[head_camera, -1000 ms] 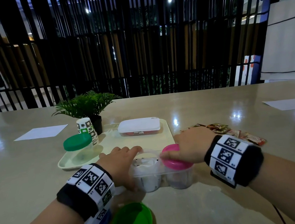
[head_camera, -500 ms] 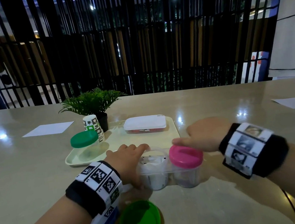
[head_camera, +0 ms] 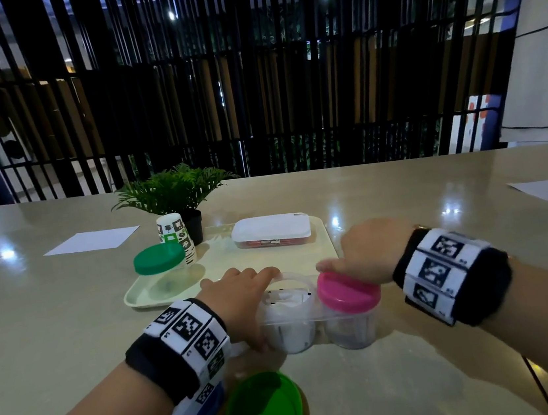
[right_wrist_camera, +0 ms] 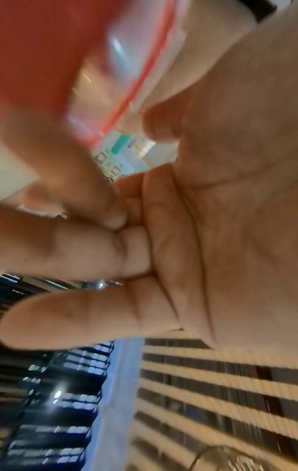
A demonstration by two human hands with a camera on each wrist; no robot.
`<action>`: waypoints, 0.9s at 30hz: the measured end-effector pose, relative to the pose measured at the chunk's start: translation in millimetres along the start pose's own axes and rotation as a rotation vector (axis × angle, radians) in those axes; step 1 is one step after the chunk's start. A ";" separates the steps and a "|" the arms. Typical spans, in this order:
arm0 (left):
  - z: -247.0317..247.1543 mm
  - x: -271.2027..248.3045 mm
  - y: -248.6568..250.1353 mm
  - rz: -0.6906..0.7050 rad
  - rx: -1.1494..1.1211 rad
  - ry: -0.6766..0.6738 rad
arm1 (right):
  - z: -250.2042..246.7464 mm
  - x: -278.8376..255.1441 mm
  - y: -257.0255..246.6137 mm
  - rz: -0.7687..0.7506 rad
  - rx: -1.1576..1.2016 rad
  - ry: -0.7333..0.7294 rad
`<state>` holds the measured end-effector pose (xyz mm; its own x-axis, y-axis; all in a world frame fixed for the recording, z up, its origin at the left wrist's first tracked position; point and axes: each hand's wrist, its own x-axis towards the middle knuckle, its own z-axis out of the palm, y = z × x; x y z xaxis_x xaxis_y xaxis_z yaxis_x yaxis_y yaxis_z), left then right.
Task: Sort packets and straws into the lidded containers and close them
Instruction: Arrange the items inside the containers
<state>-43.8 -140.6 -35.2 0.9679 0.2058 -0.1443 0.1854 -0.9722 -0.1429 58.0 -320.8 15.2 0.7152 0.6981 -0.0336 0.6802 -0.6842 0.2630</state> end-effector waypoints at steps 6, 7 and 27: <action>0.7 0.6 -1.0 0.004 0.003 0.007 | -19.7 -6.9 8.2 -0.235 0.285 -0.325; 0.6 0.8 -1.1 0.005 0.003 0.009 | -18.8 -7.5 4.1 -0.241 0.237 -0.332; 1.1 0.5 -0.5 0.008 0.017 0.015 | 11.4 -16.3 -0.7 -0.240 0.105 -0.209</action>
<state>-43.6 -139.9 -36.3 0.9718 0.1960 -0.1313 0.1745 -0.9718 -0.1585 47.7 -334.0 4.6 0.5423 0.7914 -0.2822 0.8386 -0.5306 0.1234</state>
